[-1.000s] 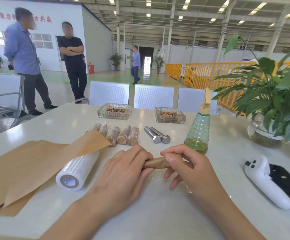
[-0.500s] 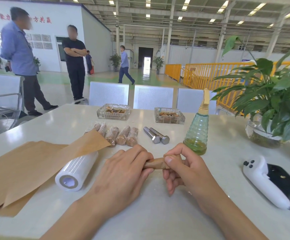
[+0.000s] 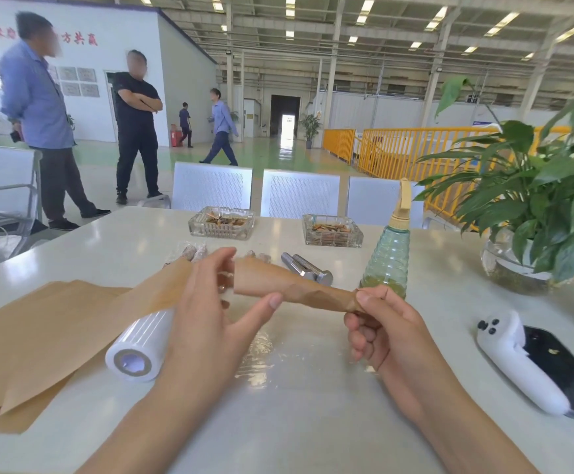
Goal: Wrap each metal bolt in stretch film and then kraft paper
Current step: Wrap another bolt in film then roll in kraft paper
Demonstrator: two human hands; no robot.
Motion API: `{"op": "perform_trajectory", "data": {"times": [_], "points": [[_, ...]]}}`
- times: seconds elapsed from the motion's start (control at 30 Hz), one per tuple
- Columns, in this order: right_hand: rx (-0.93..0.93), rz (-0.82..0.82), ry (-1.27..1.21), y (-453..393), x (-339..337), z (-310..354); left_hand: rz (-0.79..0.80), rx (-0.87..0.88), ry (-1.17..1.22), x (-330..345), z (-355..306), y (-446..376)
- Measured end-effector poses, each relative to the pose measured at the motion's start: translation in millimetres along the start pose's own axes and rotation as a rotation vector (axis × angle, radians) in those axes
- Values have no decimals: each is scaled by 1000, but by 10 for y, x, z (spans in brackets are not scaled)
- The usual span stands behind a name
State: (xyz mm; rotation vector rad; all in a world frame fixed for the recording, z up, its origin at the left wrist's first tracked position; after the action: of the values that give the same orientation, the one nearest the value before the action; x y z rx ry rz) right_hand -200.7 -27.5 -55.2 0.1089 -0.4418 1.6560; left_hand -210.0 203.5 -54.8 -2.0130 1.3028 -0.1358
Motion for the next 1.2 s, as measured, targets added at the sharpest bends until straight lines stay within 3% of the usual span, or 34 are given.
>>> {"op": "perform_trajectory", "data": {"times": [0.1, 0.23, 0.3, 0.4, 0.67, 1.2], "points": [[57, 15, -82, -11, 10, 19, 110, -139, 64, 24, 46, 5], [107, 93, -116, 4, 51, 26, 386, -115, 89, 146, 23, 84], [113, 129, -103, 21, 76, 17, 438, -57, 162, 180, -37, 84], [97, 173, -77, 39, 113, 3, 418, -60, 329, 144, -120, 80], [35, 227, -10, 53, 166, -28, 323, -379, 599, 121, -129, 74], [268, 364, -140, 124, 171, 22, 578, -73, 559, 79, -218, 102]]}}
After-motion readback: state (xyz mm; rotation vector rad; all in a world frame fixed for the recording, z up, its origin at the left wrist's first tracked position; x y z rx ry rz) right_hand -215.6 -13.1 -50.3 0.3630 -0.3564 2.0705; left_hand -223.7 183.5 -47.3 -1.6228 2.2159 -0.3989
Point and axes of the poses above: each hand's wrist, its own y-axis away from the middle knuckle, its own x-axis out of the palm, z = x × y, the point moved 1 cm from there along -y, towards the middle knuckle, and after that the axes turned 3 degrees about -x, right-handed, at the moved point
